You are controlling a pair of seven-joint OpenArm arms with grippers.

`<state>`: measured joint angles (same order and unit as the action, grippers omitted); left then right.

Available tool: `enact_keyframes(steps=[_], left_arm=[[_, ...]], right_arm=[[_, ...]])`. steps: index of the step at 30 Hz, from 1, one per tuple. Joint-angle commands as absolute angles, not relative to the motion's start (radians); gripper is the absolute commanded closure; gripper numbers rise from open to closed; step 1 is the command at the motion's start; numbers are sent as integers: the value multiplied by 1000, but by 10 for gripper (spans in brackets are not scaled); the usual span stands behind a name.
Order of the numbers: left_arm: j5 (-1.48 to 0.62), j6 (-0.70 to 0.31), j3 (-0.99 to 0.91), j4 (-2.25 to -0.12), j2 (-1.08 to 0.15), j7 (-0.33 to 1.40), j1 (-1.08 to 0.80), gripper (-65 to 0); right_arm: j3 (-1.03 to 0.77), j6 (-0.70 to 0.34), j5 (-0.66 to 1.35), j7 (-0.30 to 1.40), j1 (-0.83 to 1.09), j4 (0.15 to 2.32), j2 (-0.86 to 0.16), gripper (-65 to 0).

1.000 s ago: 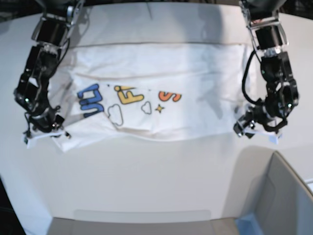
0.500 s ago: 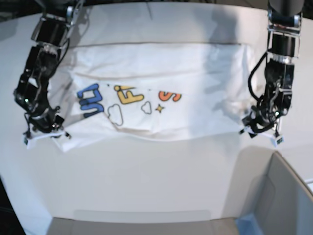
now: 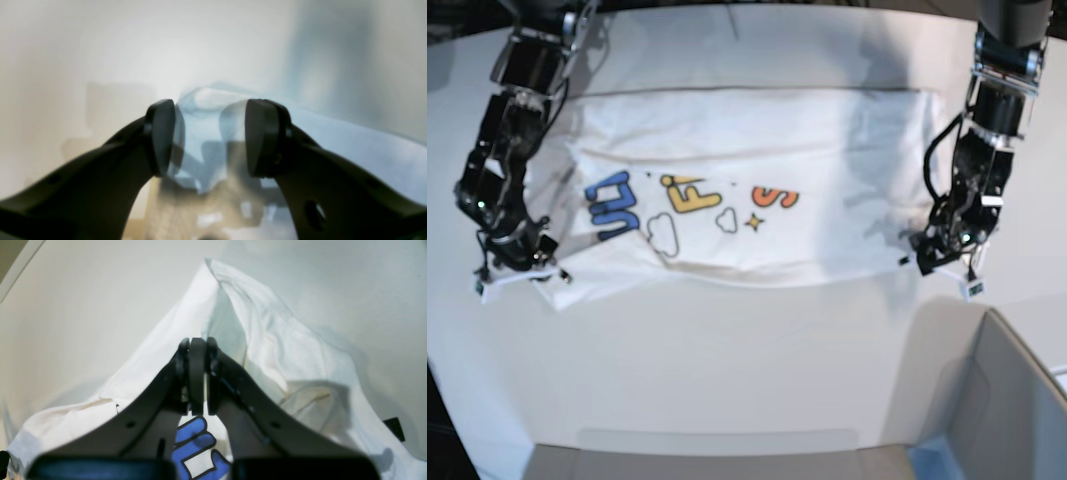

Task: Layout the t-shirt on the table in an organized manner, then fold the t-shirt properly
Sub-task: 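Move the left gripper along the side edge toward the hem and pinch, then lift the hem edge with both grippers and fold it over the print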

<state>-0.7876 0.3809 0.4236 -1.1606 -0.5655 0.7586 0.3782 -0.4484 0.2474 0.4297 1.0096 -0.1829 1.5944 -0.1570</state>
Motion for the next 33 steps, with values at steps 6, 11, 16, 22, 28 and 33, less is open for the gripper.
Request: enact_keyframes(steps=[6, 11, 16, 22, 28, 33], left_arm=[[-780, 383, 418, -1171, -576, 737, 387, -83], [-782, 383, 415, -1184, -578, 737, 381, 0], [-782, 383, 245, -1336, -578, 746, 289, 0], [-783, 381, 113, -1511, -576, 748, 186, 0], [-785, 381, 62, -1612, -575, 811, 119, 0], [-786, 381, -53, -1709, -573, 848, 38, 0]], right_arm=[[-452, 243, 435, 992, -205, 1615, -168, 0], [-453, 243, 435, 992, -205, 1626, -170, 0], [-453, 243, 435, 986, -171, 1722, -170, 0], [-455, 242, 435, 992, -150, 1768, -170, 0], [-507, 242, 437, 992, -104, 1828, -163, 0], [-564, 242, 535, 993, -48, 1856, -170, 0]])
